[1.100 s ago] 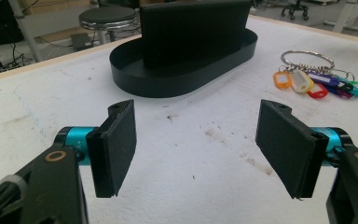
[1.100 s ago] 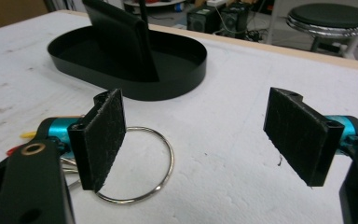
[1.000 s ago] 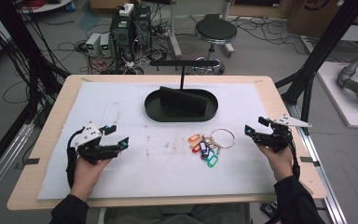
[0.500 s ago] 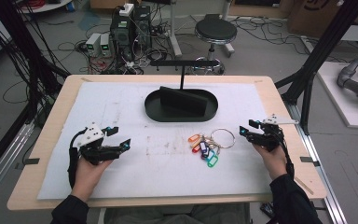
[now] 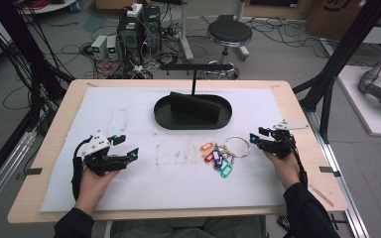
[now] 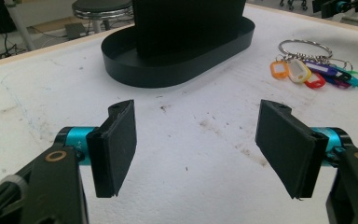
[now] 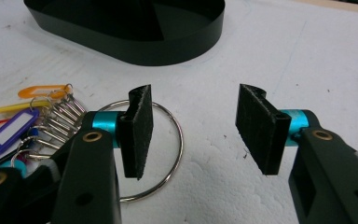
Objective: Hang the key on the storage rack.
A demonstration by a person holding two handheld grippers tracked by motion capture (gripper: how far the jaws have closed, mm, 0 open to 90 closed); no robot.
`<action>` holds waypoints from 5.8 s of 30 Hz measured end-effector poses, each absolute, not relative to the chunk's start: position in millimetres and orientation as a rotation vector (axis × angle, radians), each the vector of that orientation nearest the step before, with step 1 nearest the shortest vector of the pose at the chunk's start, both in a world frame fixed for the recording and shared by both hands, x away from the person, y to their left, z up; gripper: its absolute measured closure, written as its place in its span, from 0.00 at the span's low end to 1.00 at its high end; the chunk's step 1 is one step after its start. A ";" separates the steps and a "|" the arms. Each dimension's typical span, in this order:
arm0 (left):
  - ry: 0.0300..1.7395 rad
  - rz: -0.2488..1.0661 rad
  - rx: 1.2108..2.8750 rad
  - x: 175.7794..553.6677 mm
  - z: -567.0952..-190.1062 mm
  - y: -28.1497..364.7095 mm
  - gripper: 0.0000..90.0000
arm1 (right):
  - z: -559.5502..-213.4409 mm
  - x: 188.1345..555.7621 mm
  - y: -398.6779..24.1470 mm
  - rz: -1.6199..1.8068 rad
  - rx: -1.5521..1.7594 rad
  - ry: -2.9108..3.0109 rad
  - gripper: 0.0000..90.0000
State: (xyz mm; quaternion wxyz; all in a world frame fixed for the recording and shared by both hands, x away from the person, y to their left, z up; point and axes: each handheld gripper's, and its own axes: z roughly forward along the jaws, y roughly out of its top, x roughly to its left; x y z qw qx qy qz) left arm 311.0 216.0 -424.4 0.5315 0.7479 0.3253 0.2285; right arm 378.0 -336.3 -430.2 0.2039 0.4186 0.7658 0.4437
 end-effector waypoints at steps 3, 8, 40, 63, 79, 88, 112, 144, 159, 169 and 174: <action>0.773 0.542 1.788 311.3 -424.7 215.5 0.32 | -432.2 380.1 -333.4 1.223 1.162 2.156 0.54; 0.772 0.539 1.794 311.3 -425.3 215.1 0.32 | -434.5 383.9 -327.3 1.197 1.148 2.189 0.59; 0.771 0.529 1.806 310.2 -427.7 212.8 0.33 | -451.7 394.4 -311.9 1.002 1.198 2.311 0.94; 0.768 0.531 1.808 309.9 -428.3 212.9 0.33 | -429.2 382.9 -319.8 1.265 1.231 2.163 0.97; 0.764 0.527 1.810 309.9 -428.3 212.5 0.33 | -417.4 370.5 -304.0 1.453 1.170 2.168 0.96; 0.760 0.523 1.810 309.8 -428.5 211.9 0.33 | -420.6 370.2 -296.9 1.427 1.155 2.227 0.94; 0.752 0.527 1.808 308.7 -427.1 211.7 0.33 | -400.1 367.1 -296.0 1.463 1.041 2.198 0.97; 0.760 0.525 1.802 308.8 -427.7 213.3 0.32 | -342.1 379.7 -303.5 1.570 0.949 2.103 0.97; 0.759 0.525 1.798 309.9 -427.9 214.2 0.33 | -309.7 403.0 -314.4 1.585 0.953 2.014 0.97; 0.759 0.528 1.797 309.9 -427.5 215.8 0.32 | -289.4 418.2 -309.2 1.566 0.932 1.977 0.97; 0.755 0.528 1.797 309.8 -427.4 215.5 0.33 | -286.8 427.5 -304.4 1.561 0.934 1.972 0.97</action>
